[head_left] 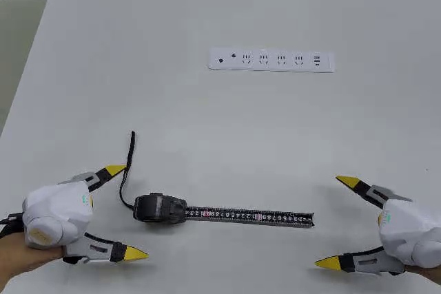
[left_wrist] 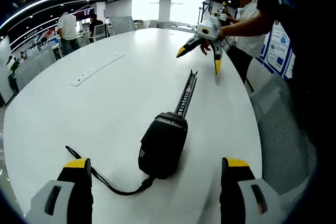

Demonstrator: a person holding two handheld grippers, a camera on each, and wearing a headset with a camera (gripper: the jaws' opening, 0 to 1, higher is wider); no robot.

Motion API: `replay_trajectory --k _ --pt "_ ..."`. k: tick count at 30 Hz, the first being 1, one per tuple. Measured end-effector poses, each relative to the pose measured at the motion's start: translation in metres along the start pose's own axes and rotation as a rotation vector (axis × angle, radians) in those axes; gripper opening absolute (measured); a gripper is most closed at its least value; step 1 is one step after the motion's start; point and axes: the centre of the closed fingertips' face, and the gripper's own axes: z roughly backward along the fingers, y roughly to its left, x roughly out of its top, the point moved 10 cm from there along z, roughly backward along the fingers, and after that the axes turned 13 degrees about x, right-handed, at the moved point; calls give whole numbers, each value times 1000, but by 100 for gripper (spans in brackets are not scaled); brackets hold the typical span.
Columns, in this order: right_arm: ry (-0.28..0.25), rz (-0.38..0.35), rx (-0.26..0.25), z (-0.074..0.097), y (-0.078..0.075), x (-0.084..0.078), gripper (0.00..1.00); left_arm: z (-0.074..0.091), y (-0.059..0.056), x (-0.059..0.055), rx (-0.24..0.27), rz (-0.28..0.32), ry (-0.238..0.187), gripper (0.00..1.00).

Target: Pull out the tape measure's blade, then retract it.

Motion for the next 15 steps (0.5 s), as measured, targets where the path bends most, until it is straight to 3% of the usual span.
replay_trajectory --k 4,9,15 --pt "-13 -21 -18 1 7 0 100 5 -5 -1 24 16 -12 100" --pt "-36 -48 -49 2 18 -1 100 12 -14 -2 62 70 -62 100" --pt "-70 -69 -115 4 34 -1 100 18 -29 -8 105 110 -88 100"
